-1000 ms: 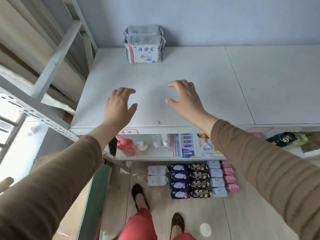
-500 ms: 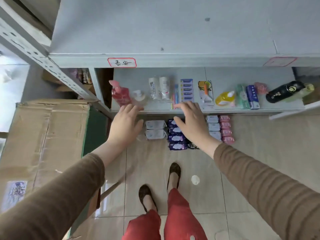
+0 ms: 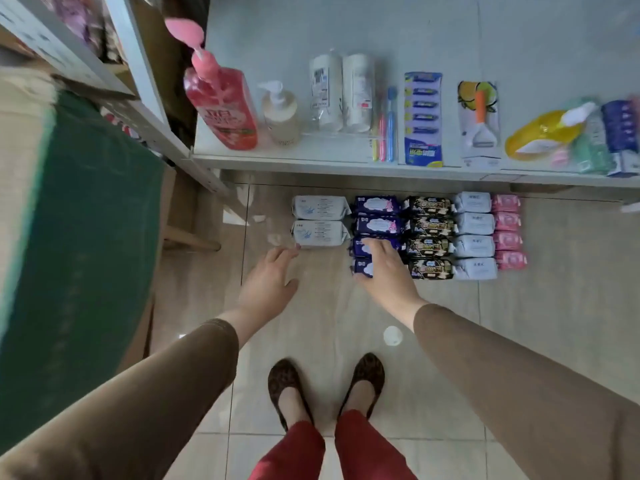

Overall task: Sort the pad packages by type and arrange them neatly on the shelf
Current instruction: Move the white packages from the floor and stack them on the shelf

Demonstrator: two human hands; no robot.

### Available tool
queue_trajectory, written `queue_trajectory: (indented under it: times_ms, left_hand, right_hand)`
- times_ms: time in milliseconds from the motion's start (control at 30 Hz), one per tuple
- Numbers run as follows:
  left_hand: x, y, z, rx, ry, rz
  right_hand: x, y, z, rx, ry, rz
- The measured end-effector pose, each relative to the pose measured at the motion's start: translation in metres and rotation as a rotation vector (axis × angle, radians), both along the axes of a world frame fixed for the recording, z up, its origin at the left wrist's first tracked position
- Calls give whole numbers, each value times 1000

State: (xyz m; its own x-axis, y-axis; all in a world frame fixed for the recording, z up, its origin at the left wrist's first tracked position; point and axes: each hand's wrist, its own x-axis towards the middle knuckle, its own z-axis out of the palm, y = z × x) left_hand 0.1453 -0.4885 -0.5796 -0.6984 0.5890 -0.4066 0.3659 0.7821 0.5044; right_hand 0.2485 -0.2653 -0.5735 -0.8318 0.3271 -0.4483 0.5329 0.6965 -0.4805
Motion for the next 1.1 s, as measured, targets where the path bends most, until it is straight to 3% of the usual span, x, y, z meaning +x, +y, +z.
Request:
queue_trajectory:
  times_ms: [267,500,667,800,967,1100]
  left_hand:
    - [-77,37,-174,-27,53,57]
    - [-139,74,-264,-68,96,12]
    - [-160,101,-298,-118,110,-34]
    - [-163,113,-313,-143,149,-88]
    - [-152,109,-308,-179,206,-58]
    - [-137,76,-258,-169,170,12]
  right_hand:
    - [-65,12,-176,16,-33,87]
    - [-96,19,-275,112,-73,147]
    - [-85,1,-307,377,-1,259]
    - [-81,-14,-326,420,37,293]
    - [-73,-8,-316,104,-16,198]
    - [-41,3,-262,-72,-100,165]
